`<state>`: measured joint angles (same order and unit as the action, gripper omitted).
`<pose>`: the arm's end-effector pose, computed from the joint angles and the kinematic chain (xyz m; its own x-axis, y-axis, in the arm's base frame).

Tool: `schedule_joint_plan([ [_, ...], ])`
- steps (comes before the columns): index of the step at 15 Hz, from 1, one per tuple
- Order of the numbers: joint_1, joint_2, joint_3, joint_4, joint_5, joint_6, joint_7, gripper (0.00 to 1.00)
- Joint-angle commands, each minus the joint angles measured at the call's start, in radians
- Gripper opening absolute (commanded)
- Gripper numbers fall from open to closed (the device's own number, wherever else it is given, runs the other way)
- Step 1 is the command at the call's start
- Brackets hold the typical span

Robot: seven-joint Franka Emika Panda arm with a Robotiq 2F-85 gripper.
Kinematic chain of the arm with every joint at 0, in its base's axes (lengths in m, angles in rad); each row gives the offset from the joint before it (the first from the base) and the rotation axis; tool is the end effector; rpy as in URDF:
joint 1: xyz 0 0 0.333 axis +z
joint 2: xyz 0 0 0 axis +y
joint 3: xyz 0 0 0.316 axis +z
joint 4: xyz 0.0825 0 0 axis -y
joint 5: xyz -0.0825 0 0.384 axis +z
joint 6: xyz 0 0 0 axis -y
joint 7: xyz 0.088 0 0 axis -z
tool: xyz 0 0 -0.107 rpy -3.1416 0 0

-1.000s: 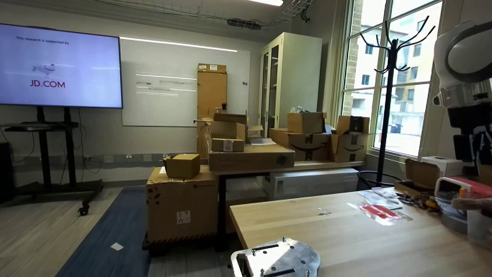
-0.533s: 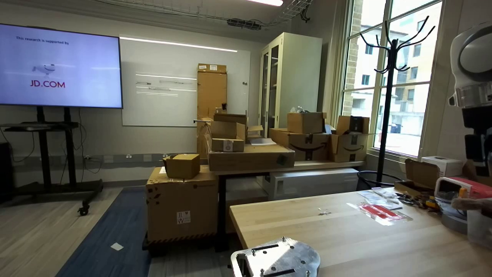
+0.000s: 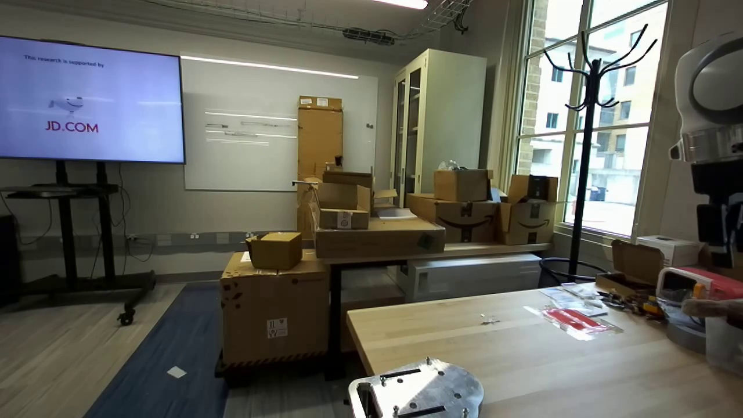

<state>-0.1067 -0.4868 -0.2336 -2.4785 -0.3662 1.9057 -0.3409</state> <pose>0.3600 -0.1578 0.4516 0.9735 0.1510 -0.1718 0.1810 -0.9678 0.1747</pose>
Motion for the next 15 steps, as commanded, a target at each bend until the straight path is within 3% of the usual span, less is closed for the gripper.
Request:
schedule_joint_plan([
  [1, 0.014, -0.057, 0.010, -0.031, 0.025, 0.002, -0.069, 1.00],
  [8, 0.059, -0.158, -0.027, -0.038, 0.147, 0.004, -0.212, 1.00],
  [13, 0.023, -0.069, -0.070, 0.005, 0.164, 0.031, -0.139, 1.00],
  [15, -0.006, -0.038, -0.059, 0.019, 0.170, 0.037, -0.039, 1.00],
])
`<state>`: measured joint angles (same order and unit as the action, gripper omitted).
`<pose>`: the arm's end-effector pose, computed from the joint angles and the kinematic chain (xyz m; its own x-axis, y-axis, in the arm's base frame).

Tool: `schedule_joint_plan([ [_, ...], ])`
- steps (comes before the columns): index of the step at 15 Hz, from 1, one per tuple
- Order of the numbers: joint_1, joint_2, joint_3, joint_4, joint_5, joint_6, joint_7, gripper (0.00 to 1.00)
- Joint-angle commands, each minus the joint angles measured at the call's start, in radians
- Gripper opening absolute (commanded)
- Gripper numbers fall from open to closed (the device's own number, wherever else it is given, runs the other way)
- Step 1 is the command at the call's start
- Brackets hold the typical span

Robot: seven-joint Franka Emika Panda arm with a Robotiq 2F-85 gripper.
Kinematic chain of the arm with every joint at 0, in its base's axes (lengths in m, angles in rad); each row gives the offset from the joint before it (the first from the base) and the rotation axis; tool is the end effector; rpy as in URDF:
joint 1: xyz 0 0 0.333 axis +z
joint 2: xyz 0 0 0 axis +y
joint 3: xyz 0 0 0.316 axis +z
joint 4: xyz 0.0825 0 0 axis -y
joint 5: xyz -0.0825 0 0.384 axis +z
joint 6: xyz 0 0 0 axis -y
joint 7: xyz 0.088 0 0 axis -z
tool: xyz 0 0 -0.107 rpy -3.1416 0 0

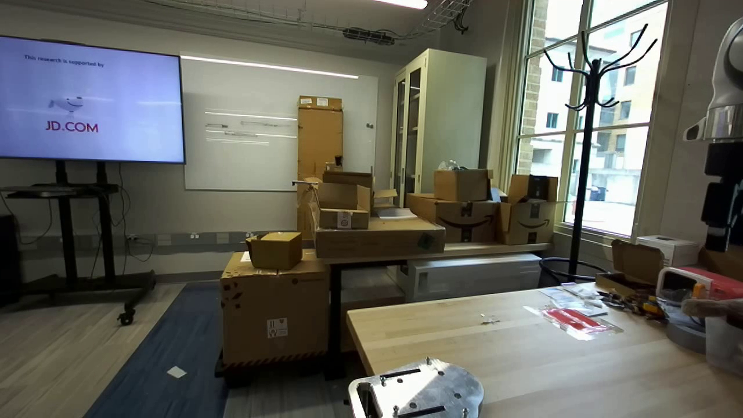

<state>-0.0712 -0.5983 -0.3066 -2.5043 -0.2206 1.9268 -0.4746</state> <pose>0.3414 -0.1581 0.4757 0.9749 0.2221 -0.0130 0.2225 -0.9743 0.0340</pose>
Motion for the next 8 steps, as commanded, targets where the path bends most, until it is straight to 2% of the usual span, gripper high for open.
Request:
schedule_joint_plan([
  [1, -0.047, 0.087, 0.011, 0.052, 0.029, 0.015, 0.110, 1.00],
  [2, -0.036, 0.100, -0.005, 0.069, 0.059, -0.024, 0.080, 1.00],
  [5, -0.014, 0.115, -0.031, 0.080, 0.164, -0.041, 0.020, 1.00],
  [8, -0.012, 0.106, -0.035, 0.068, 0.249, -0.019, -0.022, 1.00],
])
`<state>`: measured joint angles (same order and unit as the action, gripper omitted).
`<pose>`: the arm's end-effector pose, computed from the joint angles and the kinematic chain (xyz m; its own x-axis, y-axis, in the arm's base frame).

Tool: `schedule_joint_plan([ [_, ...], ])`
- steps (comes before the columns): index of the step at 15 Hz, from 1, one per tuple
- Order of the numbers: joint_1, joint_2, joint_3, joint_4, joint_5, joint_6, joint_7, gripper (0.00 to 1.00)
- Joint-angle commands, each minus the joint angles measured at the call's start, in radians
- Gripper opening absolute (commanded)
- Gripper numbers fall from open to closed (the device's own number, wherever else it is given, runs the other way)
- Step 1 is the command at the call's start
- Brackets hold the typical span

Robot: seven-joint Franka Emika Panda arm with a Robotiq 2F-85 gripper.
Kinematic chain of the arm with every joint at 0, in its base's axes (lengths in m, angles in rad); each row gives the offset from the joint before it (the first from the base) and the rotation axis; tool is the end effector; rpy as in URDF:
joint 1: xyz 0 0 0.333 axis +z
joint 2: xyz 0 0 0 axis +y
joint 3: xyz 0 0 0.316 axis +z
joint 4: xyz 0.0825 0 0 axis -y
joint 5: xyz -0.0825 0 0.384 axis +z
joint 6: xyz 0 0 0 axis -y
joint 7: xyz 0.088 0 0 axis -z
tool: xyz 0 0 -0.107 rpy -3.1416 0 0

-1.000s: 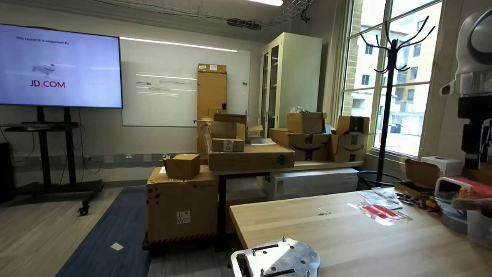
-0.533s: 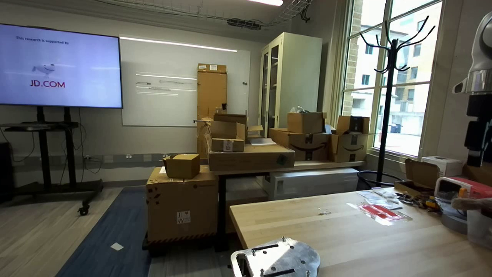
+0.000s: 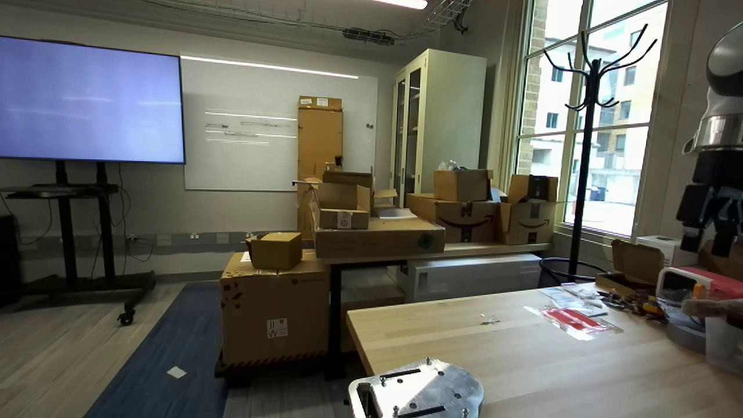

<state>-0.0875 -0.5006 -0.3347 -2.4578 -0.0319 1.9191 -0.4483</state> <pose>0.3574 -0.1686 0.4600 0.9967 0.0811 0.0023 0.0806 -0.9866 -0.1417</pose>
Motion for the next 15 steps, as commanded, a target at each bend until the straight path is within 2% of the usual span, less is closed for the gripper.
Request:
schedule_joint_plan([
  [1, -0.001, -0.005, 0.001, 0.005, 0.060, 0.016, -0.052, 1.00],
  [5, -0.034, -0.037, 0.049, -0.059, -0.045, 0.196, -0.011, 1.00],
  [6, -0.036, -0.027, 0.044, -0.056, -0.054, 0.211, -0.009, 1.00],
  [15, -0.032, 0.009, 0.029, -0.035, -0.039, 0.178, -0.017, 1.00],
])
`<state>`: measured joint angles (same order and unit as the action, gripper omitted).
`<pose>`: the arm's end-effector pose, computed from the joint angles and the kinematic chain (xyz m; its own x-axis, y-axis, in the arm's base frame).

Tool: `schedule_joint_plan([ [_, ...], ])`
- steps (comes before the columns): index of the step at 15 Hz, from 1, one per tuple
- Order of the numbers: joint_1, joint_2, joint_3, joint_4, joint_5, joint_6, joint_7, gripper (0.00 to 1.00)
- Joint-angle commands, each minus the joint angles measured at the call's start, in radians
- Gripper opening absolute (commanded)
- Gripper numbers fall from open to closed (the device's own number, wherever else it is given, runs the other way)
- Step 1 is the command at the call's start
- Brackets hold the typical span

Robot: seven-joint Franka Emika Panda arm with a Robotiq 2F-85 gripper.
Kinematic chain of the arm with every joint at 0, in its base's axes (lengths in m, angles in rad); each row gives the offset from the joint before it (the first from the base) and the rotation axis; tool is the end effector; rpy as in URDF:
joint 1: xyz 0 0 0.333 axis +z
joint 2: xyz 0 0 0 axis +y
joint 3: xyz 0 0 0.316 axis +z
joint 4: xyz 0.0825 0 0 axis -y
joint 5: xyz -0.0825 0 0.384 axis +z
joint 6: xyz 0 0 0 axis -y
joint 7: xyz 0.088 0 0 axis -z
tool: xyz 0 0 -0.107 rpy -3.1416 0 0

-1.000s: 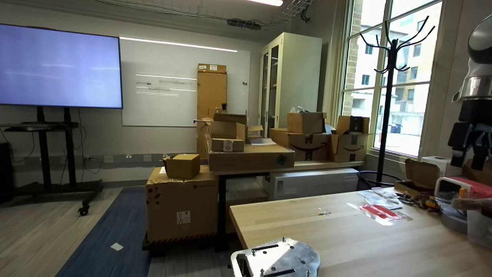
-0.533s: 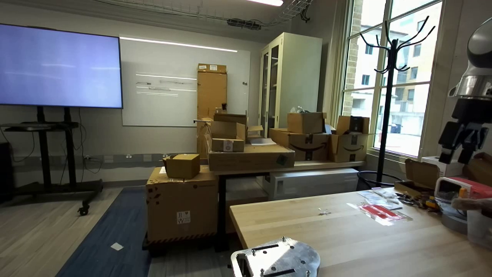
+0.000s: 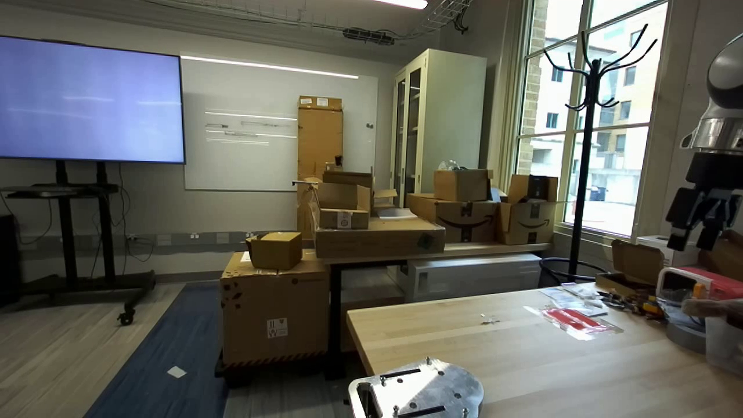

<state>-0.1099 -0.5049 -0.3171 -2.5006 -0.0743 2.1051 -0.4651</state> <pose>0.3662 -0.1750 0.4591 0.9877 0.1008 0.1194 0.1056 -0.9938 -0.0343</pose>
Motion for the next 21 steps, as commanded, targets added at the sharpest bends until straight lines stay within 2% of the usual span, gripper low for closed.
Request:
schedule_joint_plan([
  [1, -0.007, 0.017, 0.014, 0.005, 0.001, -0.010, -0.001, 1.00],
  [5, 0.014, -0.004, 0.037, -0.033, 0.004, -0.008, -0.010, 1.00],
  [10, 0.057, -0.061, 0.113, -0.107, -0.022, 0.013, -0.010, 1.00],
  [12, 0.070, -0.076, 0.148, -0.139, -0.039, 0.062, 0.014, 1.00],
  [16, 0.064, -0.009, 0.156, -0.155, -0.029, 0.199, 0.064, 1.00],
  [21, 0.044, 0.176, 0.157, -0.135, -0.036, 0.395, 0.146, 1.00],
])
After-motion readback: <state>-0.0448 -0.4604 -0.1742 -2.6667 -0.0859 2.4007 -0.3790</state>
